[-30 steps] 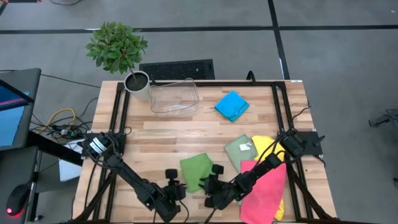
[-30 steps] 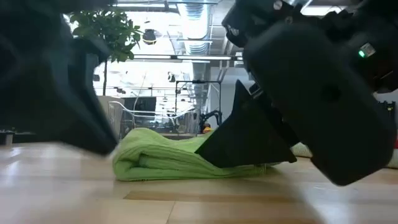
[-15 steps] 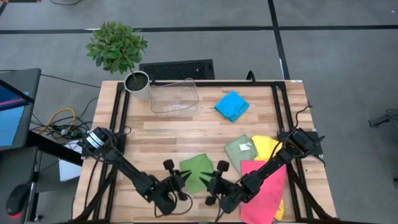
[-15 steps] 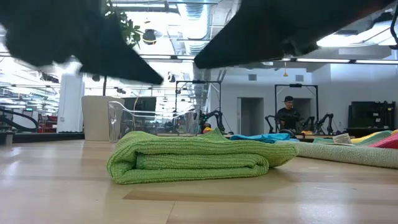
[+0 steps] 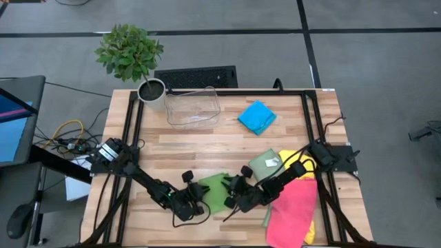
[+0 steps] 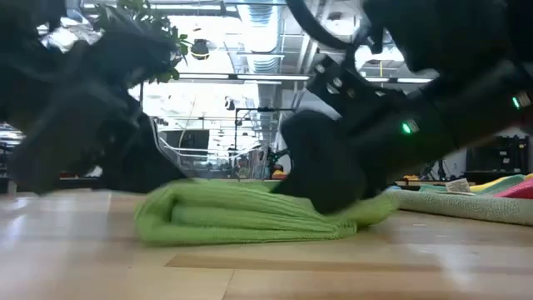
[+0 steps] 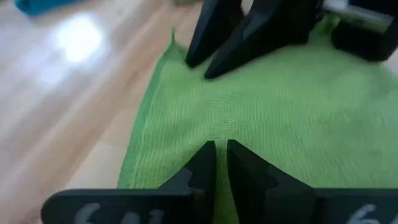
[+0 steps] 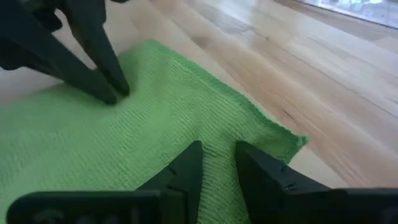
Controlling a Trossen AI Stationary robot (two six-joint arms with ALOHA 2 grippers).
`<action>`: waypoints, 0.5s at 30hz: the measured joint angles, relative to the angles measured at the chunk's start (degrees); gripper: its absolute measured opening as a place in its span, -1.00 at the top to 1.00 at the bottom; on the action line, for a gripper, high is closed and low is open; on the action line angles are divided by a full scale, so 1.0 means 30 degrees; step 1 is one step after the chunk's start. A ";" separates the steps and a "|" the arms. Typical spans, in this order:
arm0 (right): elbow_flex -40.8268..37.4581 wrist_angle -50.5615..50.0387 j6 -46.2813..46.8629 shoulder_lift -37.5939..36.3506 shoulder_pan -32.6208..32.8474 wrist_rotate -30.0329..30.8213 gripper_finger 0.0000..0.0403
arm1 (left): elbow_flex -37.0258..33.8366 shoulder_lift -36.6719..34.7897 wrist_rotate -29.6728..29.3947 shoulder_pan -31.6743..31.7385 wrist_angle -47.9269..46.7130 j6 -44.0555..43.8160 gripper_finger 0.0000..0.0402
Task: Fold microfiber towels
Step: Fold the green microfiber cloth
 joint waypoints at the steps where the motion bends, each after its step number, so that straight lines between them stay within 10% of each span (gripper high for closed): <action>1: 0.0031 -0.0048 -0.0006 -0.0008 0.0001 -0.0072 0.38 | -0.0035 0.0116 0.0385 0.0158 0.0094 -0.0238 0.83; 15: 0.0015 -0.0615 -0.4020 -0.4706 0.1696 0.1678 0.38 | 0.0334 -0.2009 0.0260 -0.0233 -0.0187 0.1155 0.83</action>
